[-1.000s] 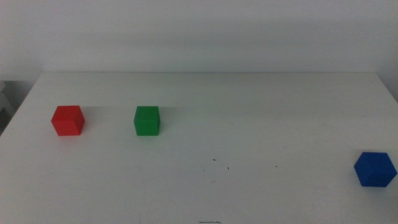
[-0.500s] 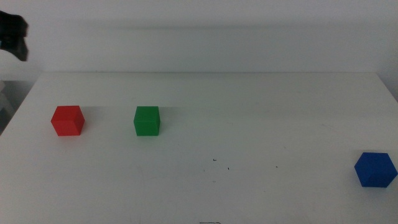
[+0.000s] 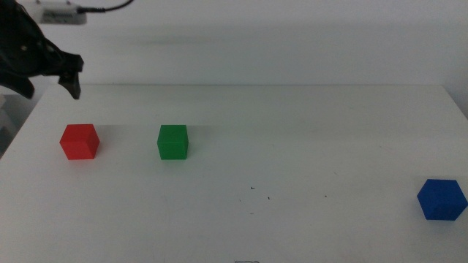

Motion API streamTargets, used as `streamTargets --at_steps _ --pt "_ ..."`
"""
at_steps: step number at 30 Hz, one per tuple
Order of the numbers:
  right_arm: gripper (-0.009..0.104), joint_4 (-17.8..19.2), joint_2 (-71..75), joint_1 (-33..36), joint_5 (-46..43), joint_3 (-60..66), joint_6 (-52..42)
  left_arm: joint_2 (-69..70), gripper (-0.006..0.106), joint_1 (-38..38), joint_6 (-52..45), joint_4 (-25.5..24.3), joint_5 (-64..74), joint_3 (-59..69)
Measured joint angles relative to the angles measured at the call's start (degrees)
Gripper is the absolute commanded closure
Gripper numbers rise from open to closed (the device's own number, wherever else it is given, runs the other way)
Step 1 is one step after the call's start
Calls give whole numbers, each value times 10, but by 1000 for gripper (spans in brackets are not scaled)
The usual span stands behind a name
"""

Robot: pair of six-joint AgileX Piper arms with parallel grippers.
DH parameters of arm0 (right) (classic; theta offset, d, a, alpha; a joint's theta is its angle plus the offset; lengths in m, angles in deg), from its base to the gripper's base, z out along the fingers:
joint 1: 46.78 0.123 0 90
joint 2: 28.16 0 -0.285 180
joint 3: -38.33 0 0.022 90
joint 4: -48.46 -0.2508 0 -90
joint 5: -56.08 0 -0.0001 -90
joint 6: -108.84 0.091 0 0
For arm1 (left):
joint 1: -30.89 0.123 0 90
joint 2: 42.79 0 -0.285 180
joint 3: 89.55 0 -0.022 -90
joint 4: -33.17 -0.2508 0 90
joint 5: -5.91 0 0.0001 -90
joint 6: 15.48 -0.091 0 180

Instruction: Stack red cubes first, then green, then blue cubes in a specific spot.

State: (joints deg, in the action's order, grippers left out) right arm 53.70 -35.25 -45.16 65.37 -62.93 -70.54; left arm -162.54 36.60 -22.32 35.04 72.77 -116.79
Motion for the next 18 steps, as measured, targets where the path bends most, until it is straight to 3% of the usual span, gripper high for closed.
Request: streamTargets --at_steps 18 --pt "1 0 0 0 0 0 0 -134 7 0 -38 36 -11 -20"
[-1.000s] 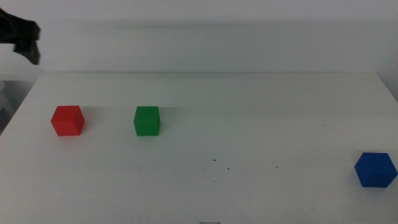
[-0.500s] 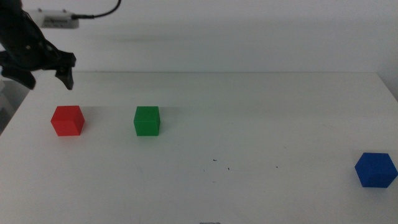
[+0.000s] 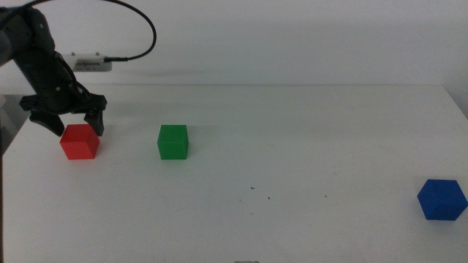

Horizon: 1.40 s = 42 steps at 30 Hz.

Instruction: Stack red cubes first, then green, then blue cubes in a specific spot.

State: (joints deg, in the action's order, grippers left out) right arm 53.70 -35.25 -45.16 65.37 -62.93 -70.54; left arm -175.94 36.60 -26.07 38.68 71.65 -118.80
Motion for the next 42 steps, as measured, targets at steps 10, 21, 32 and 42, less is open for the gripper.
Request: streamTargets --at_steps 10,21,32,42 --pt "1 0 0 0 0 0 0 -30 10 0 -2 2 -1 -1" --pt "1 0 0 0 1 0 0 -33 61 0 -2 1 -2 -1" --pt "1 0 0 0 1 0 0 -1 102 0 6 1 39 2" --pt "1 0 0 0 1 0 0 226 102 -61 143 -42 32 178"
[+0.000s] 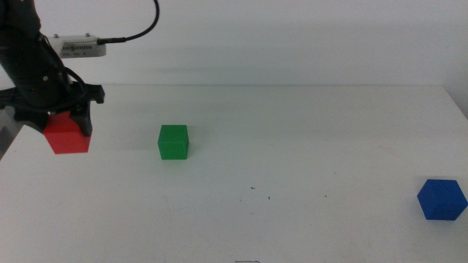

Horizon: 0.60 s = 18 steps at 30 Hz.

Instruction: Stack red cubes first, then green, then blue cubes in a specific spot.

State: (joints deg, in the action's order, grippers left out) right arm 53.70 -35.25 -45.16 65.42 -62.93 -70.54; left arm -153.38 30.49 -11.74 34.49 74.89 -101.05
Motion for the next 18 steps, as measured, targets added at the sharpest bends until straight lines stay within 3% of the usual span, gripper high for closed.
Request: streamTargets --at_steps 9,18 --pt "1 0 0 0 0 0 0 67 102 -108 103 -21 17 55" --pt "1 0 0 0 0 0 0 0 102 -243 184 -22 18 0"
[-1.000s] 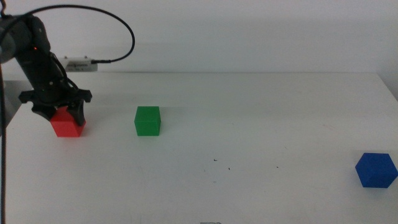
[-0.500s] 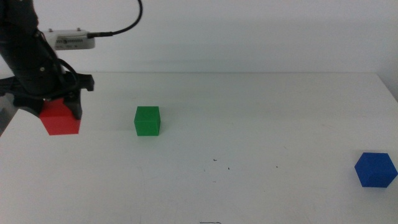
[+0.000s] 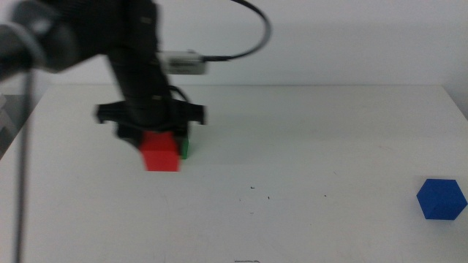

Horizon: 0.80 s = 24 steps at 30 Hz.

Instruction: Stack red cubes first, then green, then blue cubes in a specific spot.

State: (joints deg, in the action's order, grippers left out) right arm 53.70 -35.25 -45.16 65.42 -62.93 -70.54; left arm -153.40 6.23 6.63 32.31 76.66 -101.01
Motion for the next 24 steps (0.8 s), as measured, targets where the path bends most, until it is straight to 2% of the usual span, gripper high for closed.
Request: streamTargets --at_steps 9,24 --pt "1 0 0 0 0 0 0 -114 102 -93 36 4 -1 -111" --pt "1 0 0 0 0 0 0 -243 102 -133 54 40 -3 -218"
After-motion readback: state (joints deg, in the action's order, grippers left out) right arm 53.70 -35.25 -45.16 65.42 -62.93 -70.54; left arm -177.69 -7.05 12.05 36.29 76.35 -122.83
